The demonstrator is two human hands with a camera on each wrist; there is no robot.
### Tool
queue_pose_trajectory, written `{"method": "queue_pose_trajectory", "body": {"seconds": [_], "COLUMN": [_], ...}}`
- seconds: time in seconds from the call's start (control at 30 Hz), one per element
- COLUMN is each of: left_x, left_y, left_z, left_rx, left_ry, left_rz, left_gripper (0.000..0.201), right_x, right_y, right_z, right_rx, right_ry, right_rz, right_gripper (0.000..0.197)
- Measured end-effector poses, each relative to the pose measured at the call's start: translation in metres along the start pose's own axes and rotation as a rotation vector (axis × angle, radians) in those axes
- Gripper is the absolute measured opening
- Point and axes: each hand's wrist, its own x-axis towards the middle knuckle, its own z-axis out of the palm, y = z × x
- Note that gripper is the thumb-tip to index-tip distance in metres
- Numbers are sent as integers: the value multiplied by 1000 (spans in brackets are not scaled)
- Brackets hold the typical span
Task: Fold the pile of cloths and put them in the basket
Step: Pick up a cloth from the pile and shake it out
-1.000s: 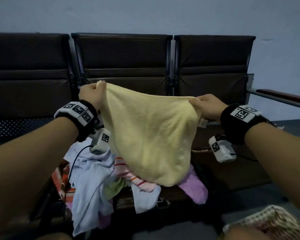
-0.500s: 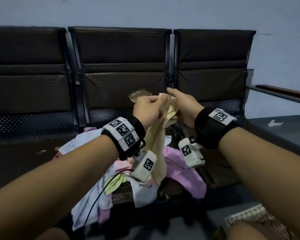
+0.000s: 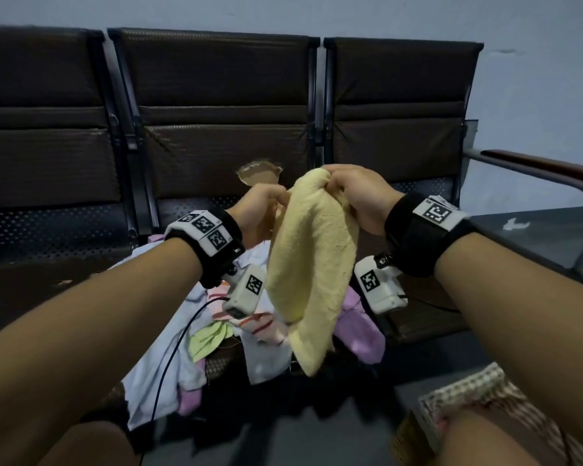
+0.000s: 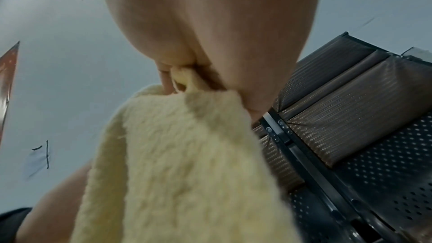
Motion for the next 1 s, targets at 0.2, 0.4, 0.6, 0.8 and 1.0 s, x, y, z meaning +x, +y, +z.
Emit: {"method": "queue_pose_trajectory", "body": {"seconds": [0.2,0.4,0.6,0.8,1.0], "left_x": [36,85,130,125,73], "left_y": [-1,13,51,33,-56], "left_z": [-18,-29,-25,-35,-53], "left_rx": [207,872,677,345,459], "left_ry": [207,399,554,417,230], "left_rz": [115,349,510,610,268], "left_gripper": [23,22,17,13,6], "right_x": [12,55,107,104,50], "right_y": [21,57,52,61,127], "right_z": [-39,-74,-88,-79,-57], "right_rx": [-219,-640,-433,-260,-407], "right_ry": [25,215,518,475,148], "right_rz": [214,135,-110,-198,73], "right_gripper": [32,18,14,23,18]}}
